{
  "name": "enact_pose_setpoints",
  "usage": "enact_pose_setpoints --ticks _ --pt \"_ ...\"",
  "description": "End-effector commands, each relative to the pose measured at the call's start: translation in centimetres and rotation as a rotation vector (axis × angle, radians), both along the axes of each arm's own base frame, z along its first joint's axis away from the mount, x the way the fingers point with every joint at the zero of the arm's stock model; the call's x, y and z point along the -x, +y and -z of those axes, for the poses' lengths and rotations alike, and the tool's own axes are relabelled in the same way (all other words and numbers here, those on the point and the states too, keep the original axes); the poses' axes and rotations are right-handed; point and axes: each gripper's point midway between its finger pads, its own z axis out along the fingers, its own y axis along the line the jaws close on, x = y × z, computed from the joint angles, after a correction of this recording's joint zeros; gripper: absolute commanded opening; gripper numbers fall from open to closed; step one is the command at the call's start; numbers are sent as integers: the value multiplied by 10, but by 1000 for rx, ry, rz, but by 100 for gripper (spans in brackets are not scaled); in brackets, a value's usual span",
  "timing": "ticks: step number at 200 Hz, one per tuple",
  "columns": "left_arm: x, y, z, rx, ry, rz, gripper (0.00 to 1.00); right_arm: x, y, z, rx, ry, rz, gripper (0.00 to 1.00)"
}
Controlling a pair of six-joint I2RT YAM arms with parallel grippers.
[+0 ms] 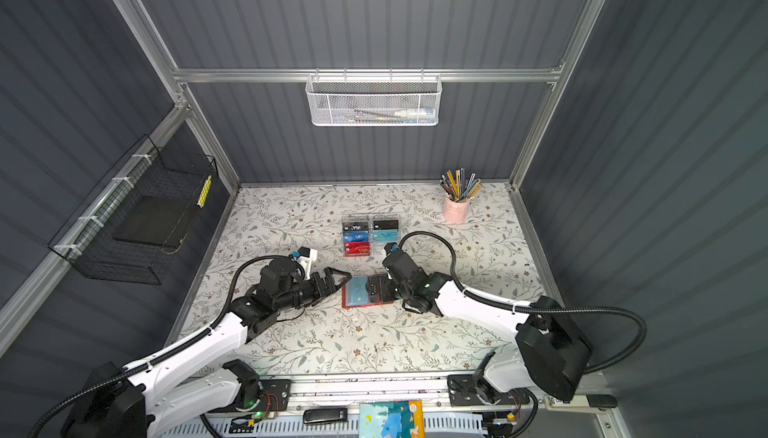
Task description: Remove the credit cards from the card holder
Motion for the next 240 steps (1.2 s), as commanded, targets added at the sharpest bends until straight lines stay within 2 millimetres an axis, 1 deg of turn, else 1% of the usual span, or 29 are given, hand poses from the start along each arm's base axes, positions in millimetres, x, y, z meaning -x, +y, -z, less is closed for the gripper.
enact_pose_setpoints --ticks 1,22,43,71,95,124,149,167,190,205,240 --pt "-6 -12 -5 59 18 33 100 -3 11 6 -32 -3 -25 99" --pt "-15 -16 3 74 45 40 100 -5 19 9 -65 1 -52 99" --pt "-24 -14 8 93 72 29 100 -9 23 14 -95 27 -64 99" --pt "-36 -13 5 102 73 19 100 -23 10 25 14 6 -9 99" --pt "-45 -23 8 145 109 28 100 -33 -5 34 133 -26 24 99" --pt "-56 -28 18 184 140 5 100 -36 -18 40 213 -47 56 99" --pt "-63 -28 31 208 178 -24 100 -34 -18 41 242 -74 74 99" --pt "-68 -29 36 249 204 -44 100 -31 -12 39 272 -109 70 99" --pt "-74 -22 43 302 243 -78 100 -30 -3 39 301 -135 68 99" --pt "-73 -16 54 313 280 -100 100 -28 6 41 289 -135 66 99" --pt "-72 -3 66 330 315 -122 100 -23 22 45 274 -130 72 99"
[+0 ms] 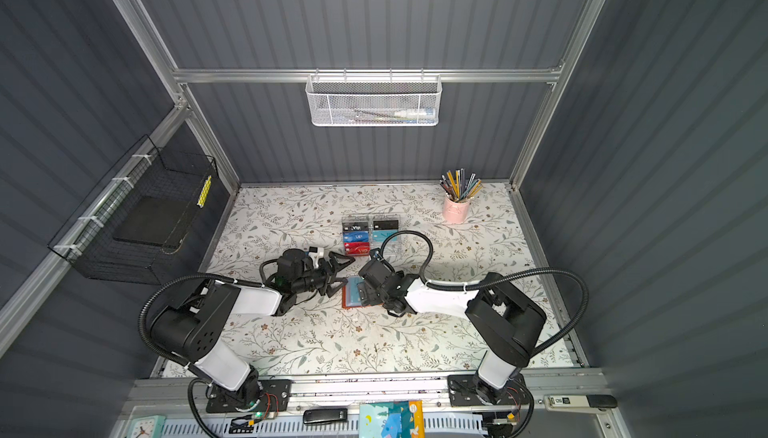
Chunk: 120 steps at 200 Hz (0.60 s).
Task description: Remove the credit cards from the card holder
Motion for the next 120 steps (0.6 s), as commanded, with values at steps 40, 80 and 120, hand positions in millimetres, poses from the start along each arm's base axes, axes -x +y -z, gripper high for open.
enact_pose_setpoints --ticks 40,80,120 --pt "6 4 9 58 47 18 100 3 26 2 29 -35 29 99" --pt "7 8 20 87 77 5 100 3 31 5 54 -44 60 99" --pt "9 9 28 113 98 -8 100 0 24 7 97 -56 83 99"
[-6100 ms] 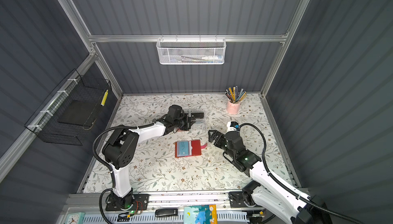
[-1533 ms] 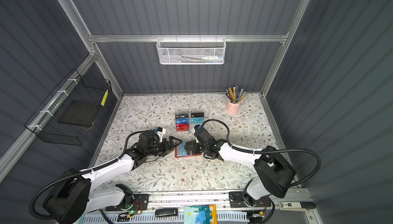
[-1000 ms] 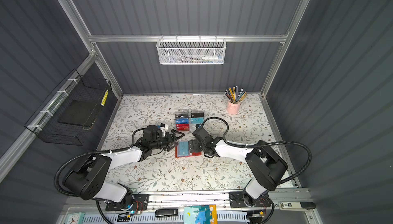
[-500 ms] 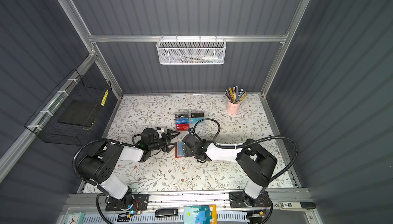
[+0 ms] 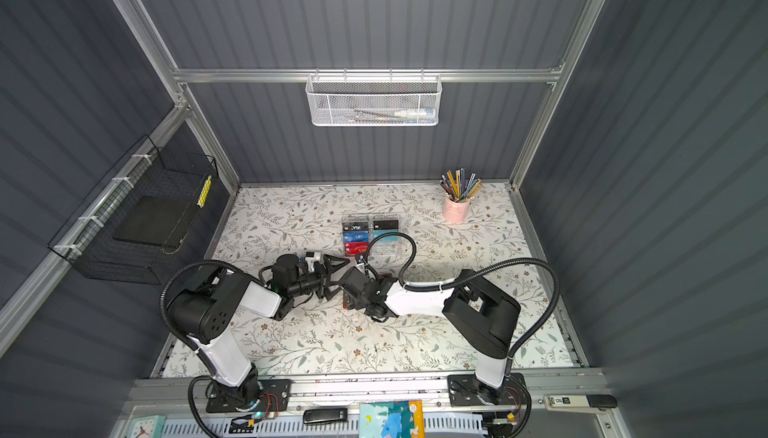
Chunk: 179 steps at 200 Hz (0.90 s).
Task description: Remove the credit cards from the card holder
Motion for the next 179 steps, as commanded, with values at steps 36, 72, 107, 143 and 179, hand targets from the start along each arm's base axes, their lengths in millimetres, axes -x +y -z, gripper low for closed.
enact_pose_setpoints --ticks 36,72,107,143,179 --pt "10 6 26 -25 92 -10 100 -2 -8 11 59 5 32 99" --pt "13 9 31 -74 107 -6 100 -3 -14 16 87 3 50 99" --pt "16 10 35 -100 117 1 100 -4 -29 19 128 1 81 99" --pt "18 12 40 -123 131 2 100 -3 -44 22 148 2 104 99" --pt "17 13 40 -135 131 2 100 -4 -58 24 160 5 122 99"
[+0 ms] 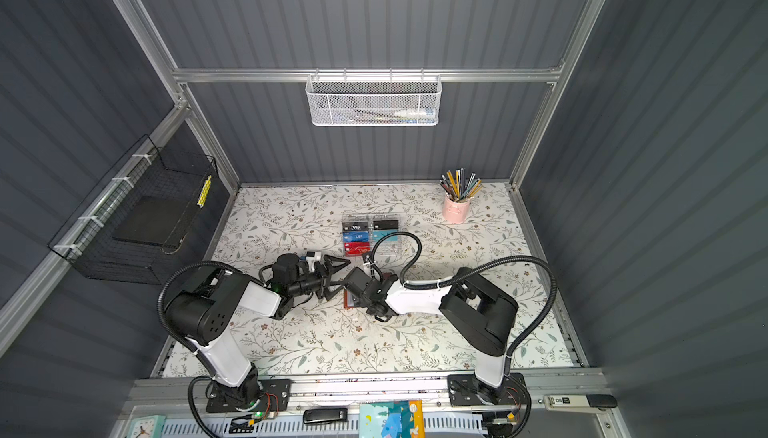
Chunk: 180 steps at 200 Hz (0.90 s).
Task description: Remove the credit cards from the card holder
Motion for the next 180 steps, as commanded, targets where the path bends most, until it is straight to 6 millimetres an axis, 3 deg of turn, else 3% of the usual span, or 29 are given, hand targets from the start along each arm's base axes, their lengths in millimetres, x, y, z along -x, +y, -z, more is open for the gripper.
enact_pose_setpoints --ticks 1,47,109,140,180 --pt "15 12 38 -98 138 -19 100 7 -30 14 89 30 33 99" --pt "15 13 38 -111 139 -19 100 5 -42 8 90 25 47 99" --pt "14 13 40 -113 152 -21 100 5 9 -20 -97 21 -58 99" --pt "15 13 41 -112 158 -25 100 5 29 -14 -108 34 -86 99" --pt "16 15 43 -98 166 -36 100 4 38 -1 -111 46 -83 99"
